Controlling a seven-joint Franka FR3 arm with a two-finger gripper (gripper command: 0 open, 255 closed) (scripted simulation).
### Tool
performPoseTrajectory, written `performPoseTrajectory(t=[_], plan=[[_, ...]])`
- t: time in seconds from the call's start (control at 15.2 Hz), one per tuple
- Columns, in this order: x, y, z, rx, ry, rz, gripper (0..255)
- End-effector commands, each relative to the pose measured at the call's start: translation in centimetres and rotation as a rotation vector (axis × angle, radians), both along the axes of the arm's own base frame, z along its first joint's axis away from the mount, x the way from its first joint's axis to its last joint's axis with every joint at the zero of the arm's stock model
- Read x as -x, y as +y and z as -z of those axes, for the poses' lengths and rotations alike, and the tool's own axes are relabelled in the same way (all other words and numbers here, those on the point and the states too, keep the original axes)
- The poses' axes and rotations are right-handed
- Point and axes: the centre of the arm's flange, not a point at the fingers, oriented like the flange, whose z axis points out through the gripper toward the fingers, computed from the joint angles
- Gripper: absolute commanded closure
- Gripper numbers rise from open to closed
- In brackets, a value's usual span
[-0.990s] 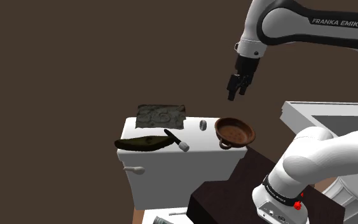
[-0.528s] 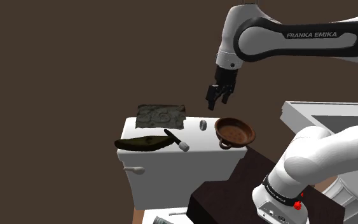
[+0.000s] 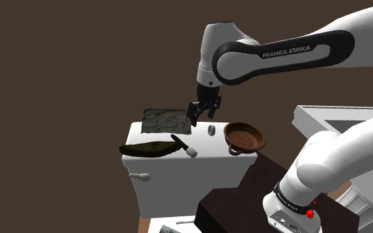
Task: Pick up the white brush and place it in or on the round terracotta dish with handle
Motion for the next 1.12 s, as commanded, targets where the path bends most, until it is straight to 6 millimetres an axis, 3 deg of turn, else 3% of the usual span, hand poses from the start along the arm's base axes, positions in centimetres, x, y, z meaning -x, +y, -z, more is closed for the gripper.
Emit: performPoseTrajectory(t=[0.0,0.4,0.86,1.06], plan=[[-1.1,2.2,1.4,0.003,-0.005,0.01,0],[-4.4,8.1,4.8,0.015,-0.017,0.036,0],[-4.5,8.1,8.5,0.015,-0.017,0.036,0],[-4.5,8.1,8.8,0.015,-0.017,0.036,0]])
